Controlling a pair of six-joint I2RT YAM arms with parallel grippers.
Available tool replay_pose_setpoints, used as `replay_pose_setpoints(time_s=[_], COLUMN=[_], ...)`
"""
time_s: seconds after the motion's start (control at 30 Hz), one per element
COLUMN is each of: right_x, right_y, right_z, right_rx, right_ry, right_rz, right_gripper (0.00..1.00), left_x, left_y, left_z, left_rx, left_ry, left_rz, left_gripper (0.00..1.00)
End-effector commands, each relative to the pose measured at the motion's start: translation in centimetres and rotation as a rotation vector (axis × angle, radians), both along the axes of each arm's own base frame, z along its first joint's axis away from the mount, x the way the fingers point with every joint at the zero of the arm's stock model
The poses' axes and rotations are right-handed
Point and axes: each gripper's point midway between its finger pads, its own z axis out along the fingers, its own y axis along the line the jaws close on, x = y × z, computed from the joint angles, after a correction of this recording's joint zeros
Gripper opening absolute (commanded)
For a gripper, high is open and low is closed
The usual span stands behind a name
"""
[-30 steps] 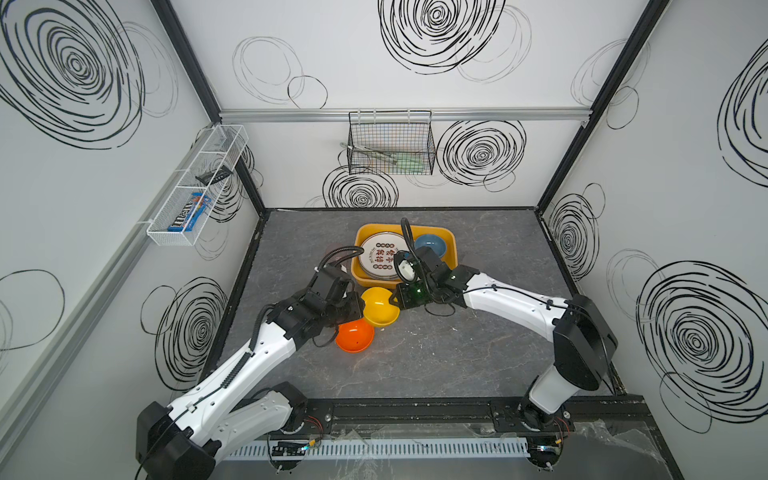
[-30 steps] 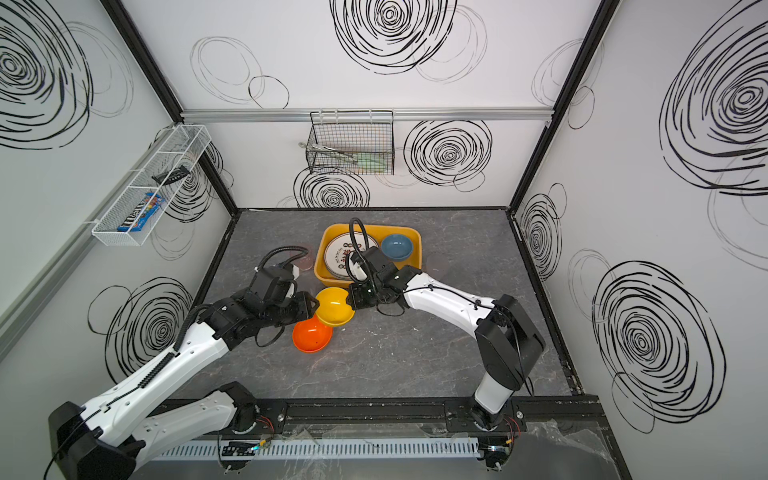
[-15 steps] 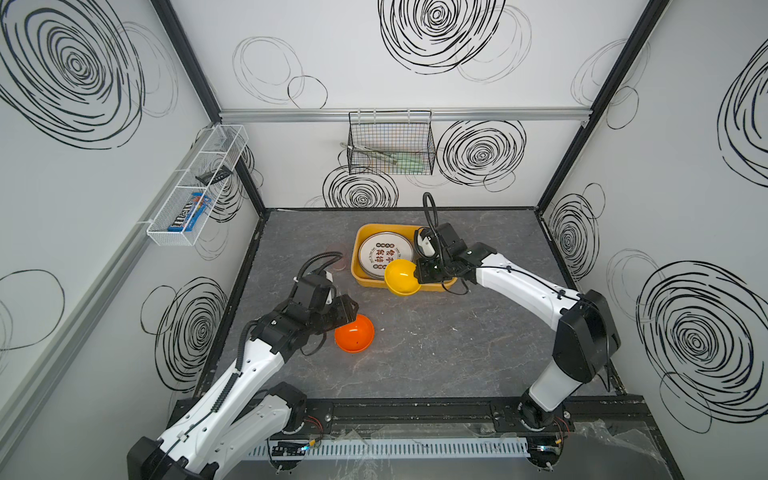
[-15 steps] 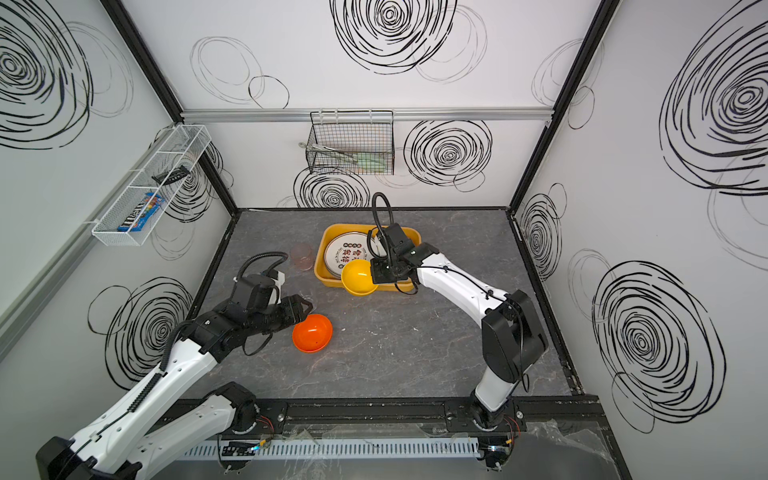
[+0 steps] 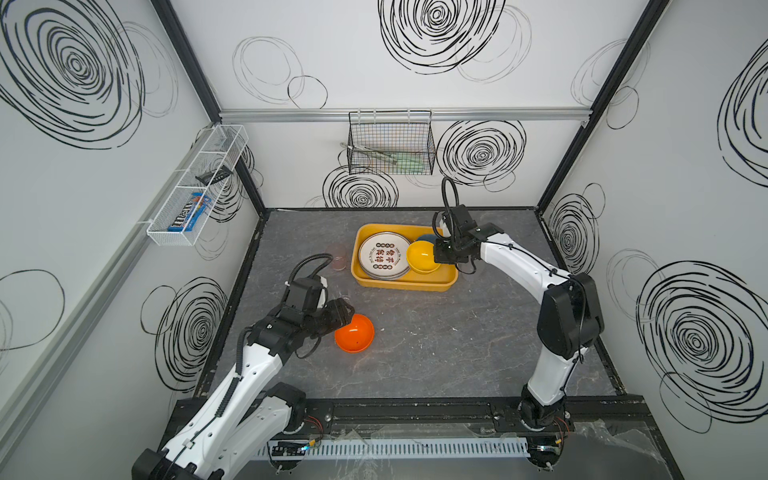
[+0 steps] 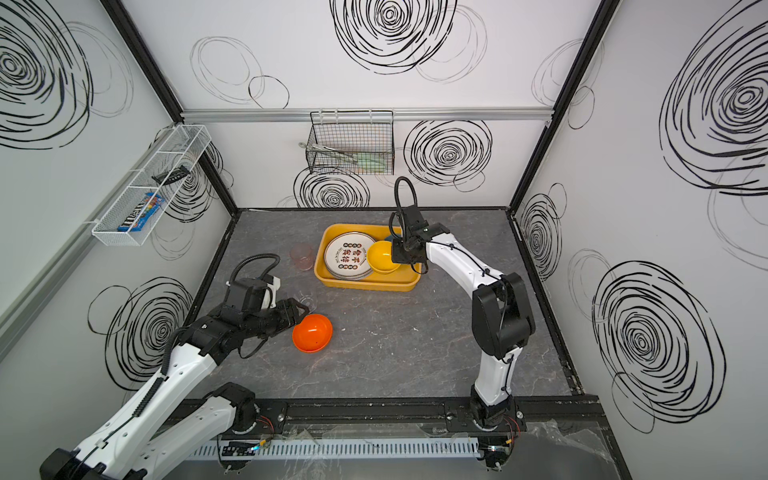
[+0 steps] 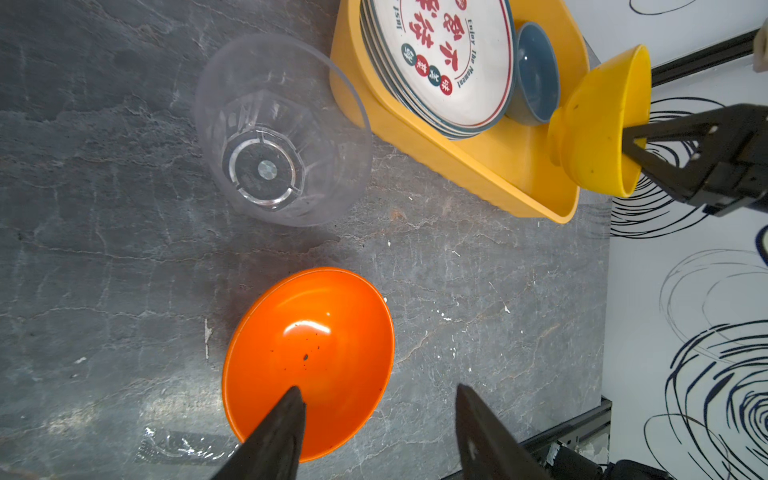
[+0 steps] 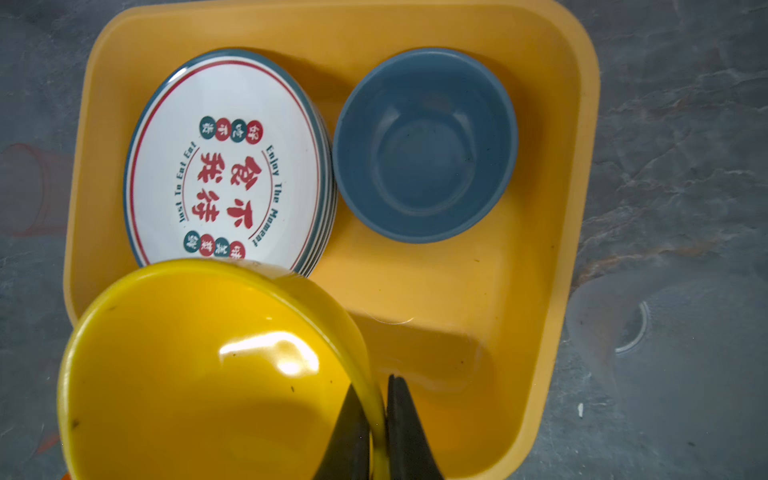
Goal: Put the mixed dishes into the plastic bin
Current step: 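Carry the yellow bowl into the bin with the right gripper while the left releases, then lower the yellow bowl onto the blue bowl in the bin with the right gripper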
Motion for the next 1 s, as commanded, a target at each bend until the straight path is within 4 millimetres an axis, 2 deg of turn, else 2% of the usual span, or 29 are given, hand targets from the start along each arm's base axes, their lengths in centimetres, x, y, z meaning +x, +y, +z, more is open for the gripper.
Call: replay_pose_setpoints(time_s=[0.0, 0.3, 0.47, 0.97], right_x=[1.9, 6.0, 7.6, 10.2], right_y=[-0.9, -2.5, -3.0, -3.4], right_z=[1.1, 0.4, -0.3, -3.0], right_rx=[-0.013, -0.038, -0.048, -0.065], right_ry=[-0.031, -0.035, -0.043, -0.021], right_rz=[-0.037, -0.123, -0.151, -0.189], right_gripper=[0.10, 0.10, 0.10, 0.10], left_x=[0.2, -0.2, -0.4, -0.7], left_y=[-0.2, 0.2, 0.2, 0.2], left_z=[0.3, 0.0, -0.2, -0.9], left_rx=[-0.021, -0.025, -0.030, -0.032], left_ry=[-0.032, -0.025, -0.018, -0.003], left_rz=[-0.014, -0.001, 0.002, 0.004], left_gripper=[0.62, 0.62, 0.62, 0.62])
